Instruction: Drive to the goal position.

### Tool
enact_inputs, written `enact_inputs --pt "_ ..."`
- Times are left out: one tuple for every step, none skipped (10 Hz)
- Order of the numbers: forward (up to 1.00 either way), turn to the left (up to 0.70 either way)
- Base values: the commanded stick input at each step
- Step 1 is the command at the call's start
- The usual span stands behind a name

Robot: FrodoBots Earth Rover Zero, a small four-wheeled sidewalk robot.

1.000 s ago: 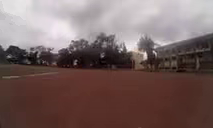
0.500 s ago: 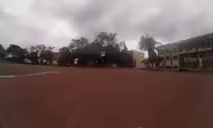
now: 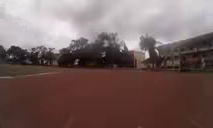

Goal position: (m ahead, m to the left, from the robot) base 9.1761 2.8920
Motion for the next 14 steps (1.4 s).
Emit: enact_inputs --pt "0.70 0.00" --pt "0.70 0.00" --pt "0.70 0.00" --pt "0.70 0.00" --pt "0.70 0.00" --pt "0.70 0.00" --pt "0.70 0.00" --pt "0.70 0.00" --pt "0.70 0.00" --pt "0.70 0.00" --pt "0.70 0.00" --pt "0.70 0.00" --pt "0.70 0.00" --pt "0.70 0.00"
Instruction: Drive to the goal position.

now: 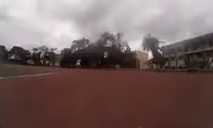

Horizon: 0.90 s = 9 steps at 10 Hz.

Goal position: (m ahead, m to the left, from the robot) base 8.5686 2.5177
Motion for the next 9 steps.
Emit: enact_inputs --pt "0.70 0.00" --pt "0.70 0.00" --pt "0.70 0.00" --pt "0.70 0.00" --pt "0.70 0.00" --pt "0.70 0.00" --pt "0.70 0.00" --pt "0.70 0.00" --pt "0.70 0.00"
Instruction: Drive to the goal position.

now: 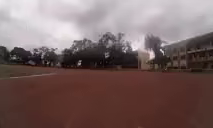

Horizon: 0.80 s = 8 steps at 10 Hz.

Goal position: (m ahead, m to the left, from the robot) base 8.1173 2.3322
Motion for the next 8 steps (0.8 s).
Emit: enact_inputs --pt "0.70 0.00" --pt "0.70 0.00" --pt "0.70 0.00" --pt "0.70 0.00" --pt "0.70 0.00" --pt "0.70 0.00" --pt "0.70 0.00" --pt "0.70 0.00"
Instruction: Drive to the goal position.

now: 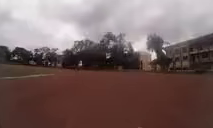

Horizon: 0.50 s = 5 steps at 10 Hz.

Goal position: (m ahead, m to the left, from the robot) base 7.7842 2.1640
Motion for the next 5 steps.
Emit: enact_inputs --pt "0.70 0.00" --pt "0.70 0.00" --pt "0.70 0.00" --pt "0.70 0.00" --pt "0.70 0.00"
